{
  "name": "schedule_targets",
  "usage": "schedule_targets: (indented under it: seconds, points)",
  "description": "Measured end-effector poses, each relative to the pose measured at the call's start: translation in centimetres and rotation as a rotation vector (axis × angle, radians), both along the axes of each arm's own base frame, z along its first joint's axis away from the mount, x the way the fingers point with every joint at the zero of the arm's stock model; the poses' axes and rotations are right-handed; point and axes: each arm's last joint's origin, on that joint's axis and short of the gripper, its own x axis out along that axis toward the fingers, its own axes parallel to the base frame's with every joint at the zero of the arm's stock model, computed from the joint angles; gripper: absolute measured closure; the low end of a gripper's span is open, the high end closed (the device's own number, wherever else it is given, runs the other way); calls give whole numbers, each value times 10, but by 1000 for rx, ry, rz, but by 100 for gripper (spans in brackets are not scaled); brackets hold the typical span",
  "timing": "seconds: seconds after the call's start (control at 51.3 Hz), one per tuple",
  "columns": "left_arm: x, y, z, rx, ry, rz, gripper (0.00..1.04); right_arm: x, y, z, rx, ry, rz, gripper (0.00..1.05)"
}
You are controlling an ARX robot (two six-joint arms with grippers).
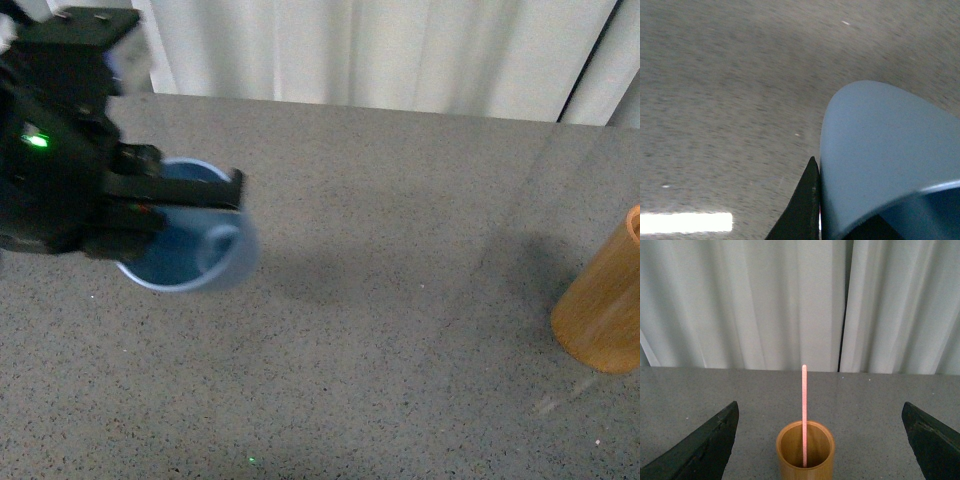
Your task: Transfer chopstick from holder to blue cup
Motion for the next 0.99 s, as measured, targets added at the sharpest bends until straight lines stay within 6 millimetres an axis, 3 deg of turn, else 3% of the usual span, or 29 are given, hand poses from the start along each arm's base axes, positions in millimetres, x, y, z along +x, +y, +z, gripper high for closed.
schedule_targets:
  seconds: [0.156, 0.371, 0.507, 0.995]
  points:
    - [-7, -62, -9, -3, 54, -139, 101, 0, 0, 0, 0, 0, 0, 10]
    - [10, -98, -33, 96, 92, -172, 101, 0, 0, 0, 0, 0, 0, 10]
    - [21, -106, -48, 170, 117, -175, 101, 0, 0, 0, 0, 0, 0, 10]
    - [34, -107, -47, 220, 117, -204, 101, 0, 0, 0, 0, 0, 0, 10]
